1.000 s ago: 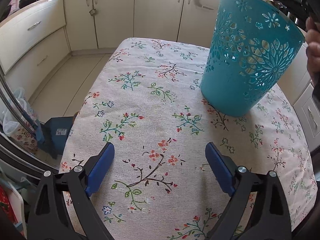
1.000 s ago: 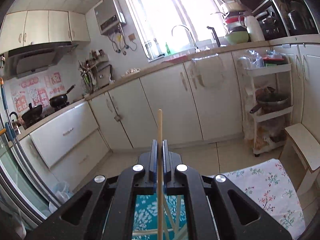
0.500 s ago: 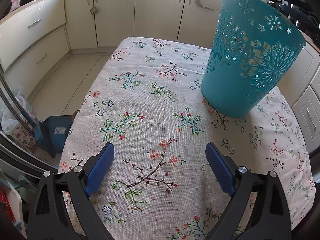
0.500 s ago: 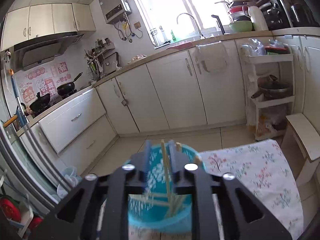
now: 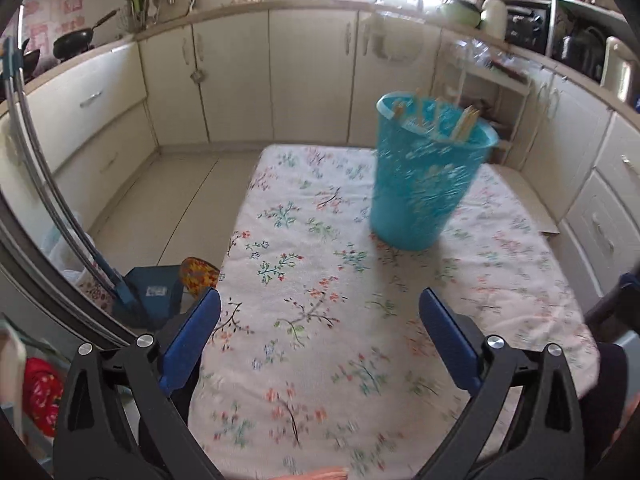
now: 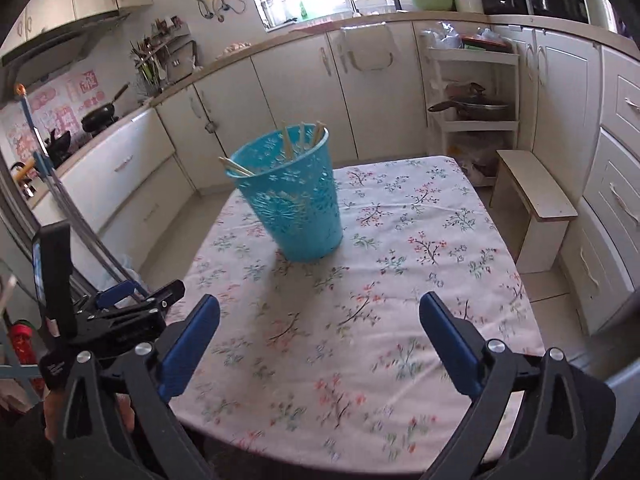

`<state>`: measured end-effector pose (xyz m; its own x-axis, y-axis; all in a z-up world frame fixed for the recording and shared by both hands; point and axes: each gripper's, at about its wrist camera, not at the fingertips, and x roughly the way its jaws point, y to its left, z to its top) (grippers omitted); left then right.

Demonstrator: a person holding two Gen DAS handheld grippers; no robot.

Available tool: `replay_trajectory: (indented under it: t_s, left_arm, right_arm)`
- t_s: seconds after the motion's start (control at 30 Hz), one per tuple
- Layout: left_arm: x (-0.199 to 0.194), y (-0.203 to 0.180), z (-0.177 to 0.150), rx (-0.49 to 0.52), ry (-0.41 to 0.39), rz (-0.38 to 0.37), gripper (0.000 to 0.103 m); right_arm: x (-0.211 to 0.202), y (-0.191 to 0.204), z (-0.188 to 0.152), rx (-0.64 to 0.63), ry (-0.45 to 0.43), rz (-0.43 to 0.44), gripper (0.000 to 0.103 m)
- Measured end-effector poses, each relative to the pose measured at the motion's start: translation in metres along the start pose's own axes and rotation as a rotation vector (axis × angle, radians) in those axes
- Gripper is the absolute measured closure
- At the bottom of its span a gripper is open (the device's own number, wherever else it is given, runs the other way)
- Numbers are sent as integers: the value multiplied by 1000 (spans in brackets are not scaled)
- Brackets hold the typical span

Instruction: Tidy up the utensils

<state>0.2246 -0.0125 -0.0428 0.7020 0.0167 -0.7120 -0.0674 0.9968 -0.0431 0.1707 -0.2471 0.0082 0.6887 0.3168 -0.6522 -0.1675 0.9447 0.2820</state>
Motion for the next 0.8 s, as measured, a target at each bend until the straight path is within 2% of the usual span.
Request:
replay_trajectory:
  t_s: [0.2, 0.43, 0.57, 0.8]
  left_arm:
    - [-86, -12, -15, 33, -14, -3, 7]
    - [-163, -20, -58, 26, -56, 73, 7]
    - [-195, -11, -70, -9, -72, 98, 7]
    - [-223, -16, -81, 33, -121, 130, 7]
  right_arm:
    - [-66, 32, -9, -35, -82, 42, 7]
    - [-125, 47, -54, -40, -124, 31, 7]
    - [-149, 51, -79, -53, -149, 2, 7]
    - [-166, 58, -81, -55, -200, 9, 7]
